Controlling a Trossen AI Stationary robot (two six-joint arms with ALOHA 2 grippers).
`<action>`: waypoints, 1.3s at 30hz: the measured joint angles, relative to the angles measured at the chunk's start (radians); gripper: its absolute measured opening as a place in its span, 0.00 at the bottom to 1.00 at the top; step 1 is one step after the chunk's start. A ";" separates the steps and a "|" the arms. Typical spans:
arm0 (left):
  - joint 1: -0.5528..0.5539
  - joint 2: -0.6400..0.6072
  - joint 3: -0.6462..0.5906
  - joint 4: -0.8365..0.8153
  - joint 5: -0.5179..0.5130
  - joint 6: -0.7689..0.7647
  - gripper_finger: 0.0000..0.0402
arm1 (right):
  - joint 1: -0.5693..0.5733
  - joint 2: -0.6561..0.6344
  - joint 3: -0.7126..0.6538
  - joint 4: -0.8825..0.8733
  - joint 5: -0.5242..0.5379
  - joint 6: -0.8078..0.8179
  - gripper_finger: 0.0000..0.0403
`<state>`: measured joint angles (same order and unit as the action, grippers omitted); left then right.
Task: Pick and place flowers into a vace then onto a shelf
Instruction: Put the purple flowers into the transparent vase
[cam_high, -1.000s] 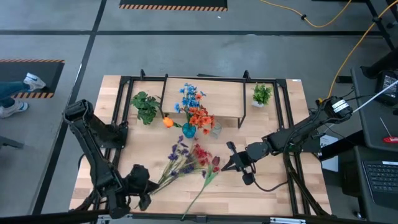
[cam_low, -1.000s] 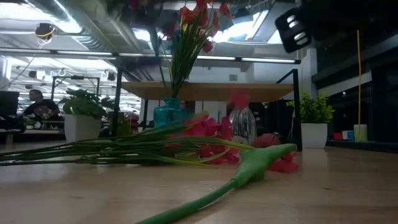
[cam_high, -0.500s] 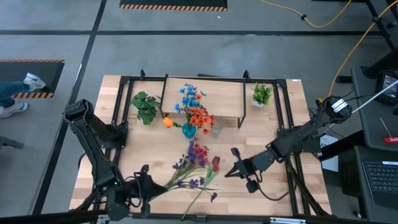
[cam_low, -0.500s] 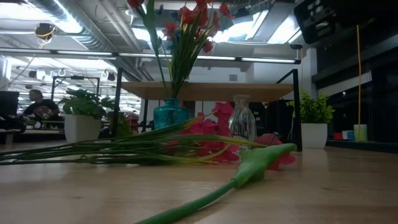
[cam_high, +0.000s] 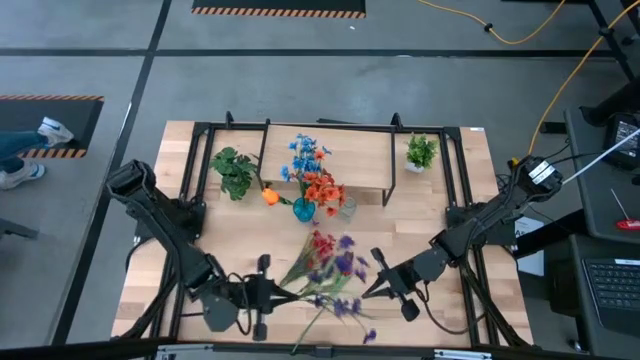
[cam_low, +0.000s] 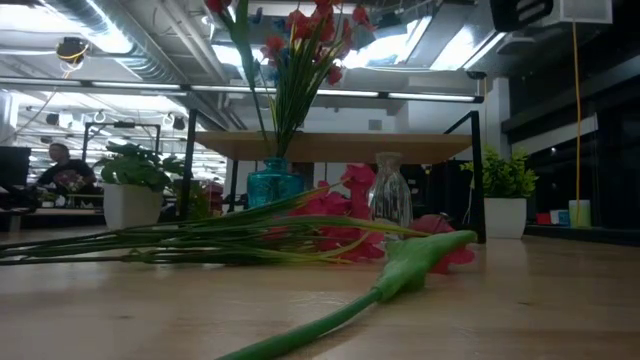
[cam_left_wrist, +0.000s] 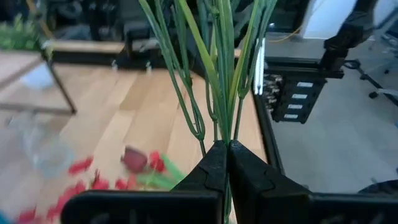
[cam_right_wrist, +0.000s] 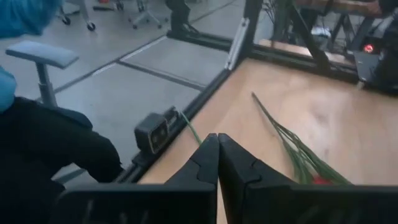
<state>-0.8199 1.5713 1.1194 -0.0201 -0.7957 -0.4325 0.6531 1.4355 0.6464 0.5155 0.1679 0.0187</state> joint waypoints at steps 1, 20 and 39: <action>0.012 0.008 0.000 0.027 0.007 0.035 0.01 | 0.002 0.003 0.000 0.005 0.000 -0.005 0.02; 0.163 0.140 0.000 0.331 0.263 0.324 0.01 | 0.137 0.003 0.000 -0.019 0.180 0.032 0.01; 0.274 0.141 -0.225 0.833 0.511 0.481 0.01 | 0.149 0.003 0.000 -0.017 0.324 0.088 0.01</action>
<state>-0.5464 1.7123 0.8948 0.8128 -0.2844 0.0483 0.8020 1.4387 0.6464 0.4985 0.4919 0.1063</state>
